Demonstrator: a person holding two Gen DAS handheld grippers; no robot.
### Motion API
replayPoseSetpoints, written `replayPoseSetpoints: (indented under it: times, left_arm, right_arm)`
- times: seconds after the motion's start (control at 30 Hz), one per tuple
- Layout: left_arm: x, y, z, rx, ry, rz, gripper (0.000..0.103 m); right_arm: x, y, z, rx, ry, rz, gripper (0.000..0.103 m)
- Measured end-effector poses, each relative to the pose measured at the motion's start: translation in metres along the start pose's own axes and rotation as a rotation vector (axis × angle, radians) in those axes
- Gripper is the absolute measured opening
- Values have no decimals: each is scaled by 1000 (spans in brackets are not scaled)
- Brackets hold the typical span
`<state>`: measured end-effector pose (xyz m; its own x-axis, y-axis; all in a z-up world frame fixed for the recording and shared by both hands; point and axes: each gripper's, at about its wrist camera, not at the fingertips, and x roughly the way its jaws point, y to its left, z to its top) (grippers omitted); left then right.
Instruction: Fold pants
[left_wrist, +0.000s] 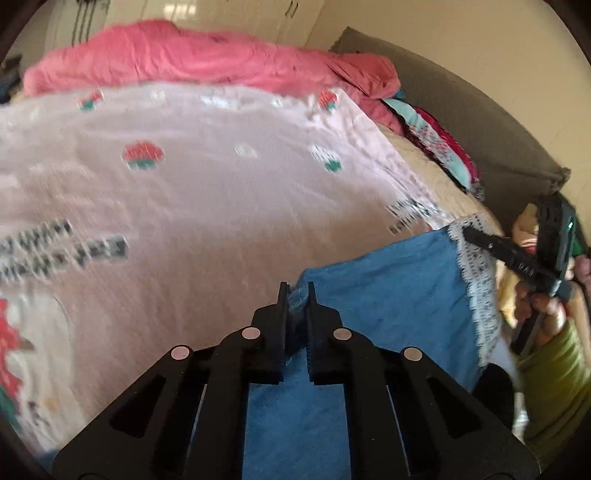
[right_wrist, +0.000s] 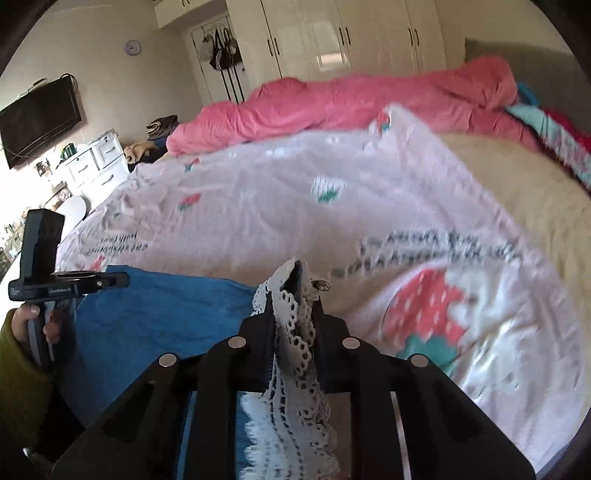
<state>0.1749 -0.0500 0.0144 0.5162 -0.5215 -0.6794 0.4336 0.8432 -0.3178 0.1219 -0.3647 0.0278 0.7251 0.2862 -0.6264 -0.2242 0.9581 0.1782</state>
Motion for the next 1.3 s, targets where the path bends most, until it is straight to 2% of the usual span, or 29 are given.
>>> replayPoseSetpoints:
  times: [0.1,0.13,0.33,0.43,0.5,0.57,0.6,0.63,0.7,0.77,0.9,1.07,1.17,1.3]
  left_arm:
    - [13,-2,4,29,-3,64,2]
    - [21,-3,2,43,10,91,2]
    - [58,8,-16,66,95,178,2]
    - [57,7,-18,85,87,205,5]
    - [55,8,-19,82,79,195,6]
    - [47,12,-19,55,66,172,15]
    - [41,13,-19,47,62,166,25]
    - [37,12,-20,42,58,163,30]
    - [21,8,-22,41,50,152,32]
    - [6,1,-26,50,37,156,38]
    - [-21,-12,-38,49,17,148,45]
    - [-46,-27,-76,29,22,127,48]
    - [-60,-28,-101,4,33,154,49]
    - [-69,-22,-117,-15,57,212,53]
  right_arm:
    - [17,-4,14,-32,31,-18,16]
    - [30,-6,14,-35,70,-29,16]
    - [85,-19,-10,-44,231,-86,18]
    - [88,-19,-16,-49,224,-100,21]
    - [87,-19,-15,-54,222,-126,26]
    - [77,-21,-13,-36,222,-151,43]
    - [68,-23,-11,-26,206,-173,45]
    - [54,-23,-12,-16,182,-189,47]
    - [27,-25,-16,15,138,-175,51]
    - [-8,-27,-30,70,102,-139,58]
    - [-48,-23,-68,131,104,-81,58]
    - [-67,-16,-108,194,134,-1,58]
    - [-64,-12,-117,199,164,49,58]
    - [-57,-15,-115,215,165,62,58]
